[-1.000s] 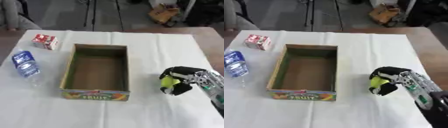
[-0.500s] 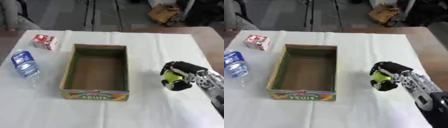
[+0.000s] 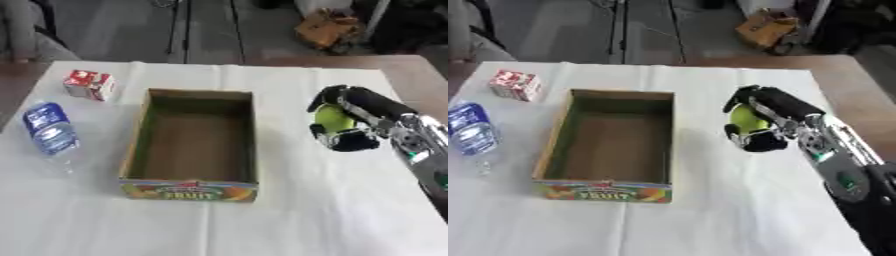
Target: Pick up objects on the table and place them in the box.
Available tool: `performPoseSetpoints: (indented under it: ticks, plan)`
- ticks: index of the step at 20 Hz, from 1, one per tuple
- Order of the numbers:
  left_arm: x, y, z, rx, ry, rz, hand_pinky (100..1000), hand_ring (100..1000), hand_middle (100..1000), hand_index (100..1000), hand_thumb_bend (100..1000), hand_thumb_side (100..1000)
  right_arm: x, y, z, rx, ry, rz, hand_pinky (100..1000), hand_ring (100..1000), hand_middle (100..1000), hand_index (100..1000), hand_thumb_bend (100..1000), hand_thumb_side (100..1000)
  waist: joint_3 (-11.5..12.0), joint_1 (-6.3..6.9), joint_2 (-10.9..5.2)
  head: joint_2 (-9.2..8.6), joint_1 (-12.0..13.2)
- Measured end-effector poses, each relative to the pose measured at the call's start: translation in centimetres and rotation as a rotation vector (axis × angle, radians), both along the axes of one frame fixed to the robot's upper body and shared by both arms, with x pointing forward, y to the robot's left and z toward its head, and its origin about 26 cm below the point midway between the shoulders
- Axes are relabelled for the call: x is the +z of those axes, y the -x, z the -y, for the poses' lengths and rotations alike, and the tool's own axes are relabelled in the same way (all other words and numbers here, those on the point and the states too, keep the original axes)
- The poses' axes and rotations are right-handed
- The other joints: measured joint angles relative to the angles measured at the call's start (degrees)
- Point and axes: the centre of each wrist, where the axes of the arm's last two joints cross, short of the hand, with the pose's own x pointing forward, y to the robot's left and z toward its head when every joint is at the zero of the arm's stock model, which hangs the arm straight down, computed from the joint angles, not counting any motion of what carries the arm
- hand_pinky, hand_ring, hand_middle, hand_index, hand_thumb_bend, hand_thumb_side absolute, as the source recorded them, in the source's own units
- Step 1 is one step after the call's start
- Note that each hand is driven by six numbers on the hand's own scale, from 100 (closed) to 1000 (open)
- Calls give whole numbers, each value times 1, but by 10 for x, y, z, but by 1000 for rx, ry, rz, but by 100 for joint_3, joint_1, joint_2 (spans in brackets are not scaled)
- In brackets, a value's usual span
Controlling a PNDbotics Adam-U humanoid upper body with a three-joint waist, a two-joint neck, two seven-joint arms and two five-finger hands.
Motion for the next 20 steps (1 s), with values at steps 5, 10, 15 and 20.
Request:
performPoseSetpoints:
  ticks: [5, 10, 15, 20]
  plan:
    - [-1, 0, 1, -6, 1, -5, 462, 901, 837, 825, 390, 854, 34, -9, -35, 144, -12, 80, 261, 412, 743, 748, 100, 100, 37, 2, -72, 31, -82]
    - [-2, 1, 1, -12, 1, -13, 462, 901, 837, 825, 391, 852, 39, -28, -64, 246, -46, 113, 259, 410, 741, 734, 117, 100, 115, 2, -139, 42, -177]
    - [-3, 1, 3, -27, 0, -19, 462, 901, 836, 824, 391, 852, 20, -49, -88, 300, -42, 91, 262, 427, 750, 745, 100, 100, 209, 4, -159, 41, -278]
    - [-3, 0, 5, -40, -2, -20, 462, 901, 836, 824, 390, 852, -12, -63, -114, 365, -5, 17, 378, 515, 810, 784, 100, 100, 272, 20, -158, 29, -372]
